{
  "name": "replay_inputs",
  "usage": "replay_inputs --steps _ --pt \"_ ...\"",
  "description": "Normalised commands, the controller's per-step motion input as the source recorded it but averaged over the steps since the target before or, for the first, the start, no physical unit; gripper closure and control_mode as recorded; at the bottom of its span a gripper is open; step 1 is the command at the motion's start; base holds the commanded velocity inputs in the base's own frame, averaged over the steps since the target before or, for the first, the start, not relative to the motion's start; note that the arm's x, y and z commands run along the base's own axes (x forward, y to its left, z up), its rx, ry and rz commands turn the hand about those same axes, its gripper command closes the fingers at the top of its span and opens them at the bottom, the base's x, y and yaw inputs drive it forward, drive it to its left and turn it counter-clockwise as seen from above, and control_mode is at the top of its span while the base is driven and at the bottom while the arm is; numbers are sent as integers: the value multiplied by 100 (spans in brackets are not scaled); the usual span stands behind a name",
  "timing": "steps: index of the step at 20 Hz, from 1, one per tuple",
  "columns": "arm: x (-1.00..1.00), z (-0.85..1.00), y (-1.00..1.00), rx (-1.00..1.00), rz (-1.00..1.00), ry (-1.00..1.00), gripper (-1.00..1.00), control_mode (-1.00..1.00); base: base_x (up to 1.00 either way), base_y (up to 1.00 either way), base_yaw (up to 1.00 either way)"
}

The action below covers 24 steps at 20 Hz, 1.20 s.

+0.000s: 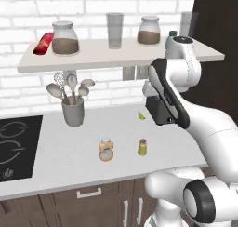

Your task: Put the shaker and condiment bottle from the counter next to their counterparts in the cabinet.

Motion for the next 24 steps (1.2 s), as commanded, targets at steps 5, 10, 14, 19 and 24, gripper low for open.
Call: replay_inputs --steps 5,10,14,19,24 --pt "-36 -6 0 -1 1 -12 -100 -100 0 0 0" --pt "-67 -4 0 7 14 -18 -100 -100 0 0 0" --pt "-16 -18 0 17 23 -1 -100 -100 0 0 0" --pt "0 -12 0 12 15 -2 -100 -100 0 0 0" --pt "0 -4 0 3 1 -2 -100 -100 0 0 0"
